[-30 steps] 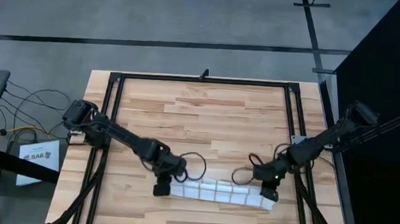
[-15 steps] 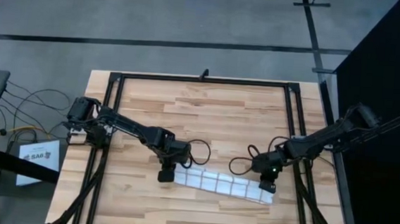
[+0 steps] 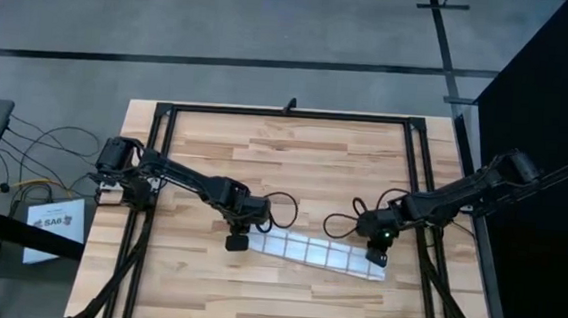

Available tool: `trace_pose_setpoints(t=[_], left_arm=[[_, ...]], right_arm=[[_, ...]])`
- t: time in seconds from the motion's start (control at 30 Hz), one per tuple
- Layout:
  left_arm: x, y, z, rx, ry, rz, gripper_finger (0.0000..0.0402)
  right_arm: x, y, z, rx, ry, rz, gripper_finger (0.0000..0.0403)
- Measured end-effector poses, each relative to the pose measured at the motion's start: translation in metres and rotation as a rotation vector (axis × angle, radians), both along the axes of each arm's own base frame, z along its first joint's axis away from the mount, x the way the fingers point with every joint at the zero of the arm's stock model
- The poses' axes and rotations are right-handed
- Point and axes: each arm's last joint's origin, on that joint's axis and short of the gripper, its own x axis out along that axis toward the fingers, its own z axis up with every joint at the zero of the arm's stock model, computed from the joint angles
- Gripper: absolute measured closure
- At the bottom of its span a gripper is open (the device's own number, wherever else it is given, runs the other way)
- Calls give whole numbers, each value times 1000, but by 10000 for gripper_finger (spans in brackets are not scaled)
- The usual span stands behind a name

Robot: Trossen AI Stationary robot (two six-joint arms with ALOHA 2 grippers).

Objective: Roll towel
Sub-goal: Fold the towel

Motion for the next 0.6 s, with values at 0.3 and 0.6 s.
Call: trace_pose_setpoints(t=[0.3,0.6], left_arm=[[-1,15,2,17,36,8,277],[3,31,21,276,55,-81,242]], right_arm=[[1,-17,1,-72,33,-26,281],[13,-31,31,-284,24,22,260]])
